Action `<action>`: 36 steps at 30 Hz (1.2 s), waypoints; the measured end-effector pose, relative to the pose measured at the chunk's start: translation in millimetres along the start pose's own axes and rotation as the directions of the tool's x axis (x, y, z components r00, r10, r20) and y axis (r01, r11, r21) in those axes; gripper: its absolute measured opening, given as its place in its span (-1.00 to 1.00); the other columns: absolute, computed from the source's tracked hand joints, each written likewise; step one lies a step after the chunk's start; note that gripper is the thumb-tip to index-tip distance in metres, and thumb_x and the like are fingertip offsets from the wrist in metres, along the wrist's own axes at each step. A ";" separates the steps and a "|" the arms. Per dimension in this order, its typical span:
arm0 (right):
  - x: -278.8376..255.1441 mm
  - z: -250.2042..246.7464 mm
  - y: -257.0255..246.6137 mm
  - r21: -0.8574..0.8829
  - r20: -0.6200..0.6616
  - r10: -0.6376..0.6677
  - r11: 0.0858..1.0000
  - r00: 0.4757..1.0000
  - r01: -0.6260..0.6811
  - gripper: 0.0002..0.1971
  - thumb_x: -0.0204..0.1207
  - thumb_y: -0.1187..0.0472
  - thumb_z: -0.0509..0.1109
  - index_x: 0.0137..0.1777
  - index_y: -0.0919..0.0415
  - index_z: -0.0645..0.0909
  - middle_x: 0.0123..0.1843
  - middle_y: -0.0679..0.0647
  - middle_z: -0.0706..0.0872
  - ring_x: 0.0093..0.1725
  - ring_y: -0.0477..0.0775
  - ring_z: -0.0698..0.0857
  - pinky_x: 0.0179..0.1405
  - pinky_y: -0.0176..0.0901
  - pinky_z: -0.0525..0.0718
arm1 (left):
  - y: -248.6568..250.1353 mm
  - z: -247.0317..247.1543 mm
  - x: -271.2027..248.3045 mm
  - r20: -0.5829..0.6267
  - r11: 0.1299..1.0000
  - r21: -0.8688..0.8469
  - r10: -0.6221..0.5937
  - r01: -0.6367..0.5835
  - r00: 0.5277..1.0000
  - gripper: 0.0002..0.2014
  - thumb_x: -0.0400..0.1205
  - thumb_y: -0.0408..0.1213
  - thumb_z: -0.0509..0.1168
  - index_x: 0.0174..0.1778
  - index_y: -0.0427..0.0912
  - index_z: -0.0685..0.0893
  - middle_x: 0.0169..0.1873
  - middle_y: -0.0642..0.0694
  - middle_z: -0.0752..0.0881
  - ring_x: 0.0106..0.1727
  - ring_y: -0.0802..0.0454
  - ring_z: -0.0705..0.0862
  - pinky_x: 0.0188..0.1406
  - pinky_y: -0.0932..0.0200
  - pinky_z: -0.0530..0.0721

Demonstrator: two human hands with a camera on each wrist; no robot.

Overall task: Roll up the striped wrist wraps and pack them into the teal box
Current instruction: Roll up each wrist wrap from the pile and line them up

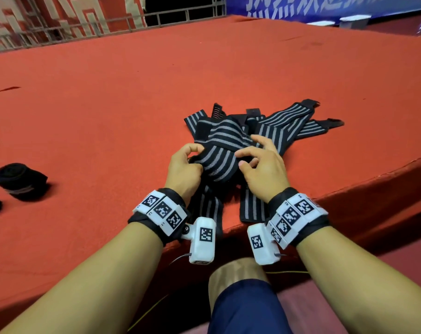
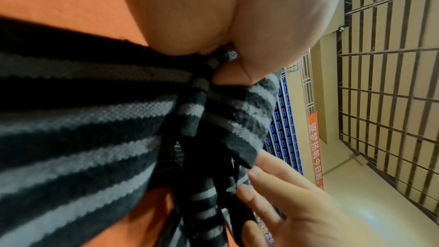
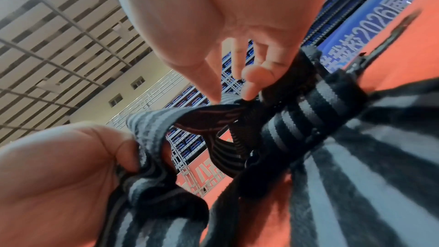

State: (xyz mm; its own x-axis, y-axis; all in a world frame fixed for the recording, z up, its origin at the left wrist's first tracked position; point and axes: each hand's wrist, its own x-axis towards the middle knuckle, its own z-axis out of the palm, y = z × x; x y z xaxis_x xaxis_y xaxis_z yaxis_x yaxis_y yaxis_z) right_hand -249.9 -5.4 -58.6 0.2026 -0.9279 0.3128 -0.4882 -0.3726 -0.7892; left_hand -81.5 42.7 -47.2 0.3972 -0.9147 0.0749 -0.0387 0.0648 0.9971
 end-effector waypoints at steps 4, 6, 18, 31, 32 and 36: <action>5.0 7.3 -4.7 -0.160 0.142 0.008 0.987 0.990 0.015 -0.69 0.67 0.29 0.30 0.25 0.00 0.79 0.78 -0.19 0.16 0.51 0.04 0.55 0.46 -0.24 0.43 | 4.3 2.0 -1.1 0.020 0.990 -0.099 -0.098 0.099 0.995 -0.62 0.29 -0.62 0.08 -0.26 -0.24 0.76 -0.34 -0.23 0.70 -0.26 -0.14 0.66 -0.24 0.05 0.68; 5.3 12.3 -6.8 -0.202 0.189 0.012 0.979 0.982 0.027 -0.64 0.68 0.29 0.26 0.35 -0.02 0.75 0.79 -0.22 0.12 0.63 -0.01 0.40 0.49 -0.23 0.35 | 5.0 0.5 -0.6 0.047 0.988 -0.118 -0.098 0.103 0.994 -0.80 0.25 -0.46 0.21 -0.29 -0.30 0.69 -0.30 -0.26 0.63 -0.23 -0.14 0.59 -0.18 0.00 0.61; 14.8 16.8 -12.0 -0.145 0.211 0.156 0.981 0.965 -0.127 -0.24 0.71 0.16 0.30 0.80 0.07 -0.02 0.82 -0.14 -0.15 0.73 0.01 0.20 0.58 -0.14 0.24 | 2.1 -13.3 -1.0 -0.024 0.997 0.066 -0.041 0.043 0.999 -0.81 0.63 -0.52 0.39 -0.15 -0.16 0.83 -0.21 -0.17 0.87 -0.14 -0.15 0.85 -0.01 -0.05 0.82; 25.7 19.9 -23.3 -0.041 0.127 0.292 0.956 0.948 -0.290 -0.03 0.62 0.08 0.44 0.79 0.22 -0.18 0.80 0.01 -0.35 0.74 0.11 0.18 0.57 -0.09 0.27 | 23.7 -60.4 1.8 -0.359 0.972 -0.154 0.114 -0.179 0.926 -0.72 0.53 -0.51 0.16 -0.27 -0.05 0.66 -0.42 -0.17 0.56 -0.38 -0.12 0.56 -0.35 -0.02 0.52; 25.7 21.6 -23.9 -0.037 0.116 0.301 0.954 0.947 -0.298 -0.01 0.62 0.08 0.45 0.79 0.24 -0.19 0.80 0.02 -0.35 0.74 0.12 0.18 0.59 -0.07 0.26 | 23.7 -66.6 3.2 -0.404 0.972 -0.135 0.124 -0.193 0.906 -0.70 0.54 -0.52 0.14 -0.26 -0.02 0.64 -0.38 -0.08 0.60 -0.35 -0.04 0.56 -0.33 0.05 0.52; 27.4 26.2 -27.0 -0.038 0.073 0.340 0.940 0.937 -0.338 -0.02 0.61 0.08 0.46 0.78 0.27 -0.16 0.81 0.08 -0.32 0.75 0.17 0.17 0.59 -0.05 0.26 | 30.5 -86.8 2.1 -0.502 0.943 -0.226 0.103 -0.245 0.859 -0.65 0.61 -0.56 0.05 -0.20 0.00 0.57 -0.29 -0.02 0.62 -0.32 0.10 0.59 -0.41 0.22 0.58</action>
State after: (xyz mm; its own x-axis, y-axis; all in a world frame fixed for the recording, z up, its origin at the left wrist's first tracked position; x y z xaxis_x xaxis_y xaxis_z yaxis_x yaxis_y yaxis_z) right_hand -208.9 -20.6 -42.6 0.0858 -0.9962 -0.0141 -0.5599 -0.0365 -0.8278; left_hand -2.3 77.4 -15.8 0.7971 -0.5788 0.1720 0.0736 0.3759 0.9237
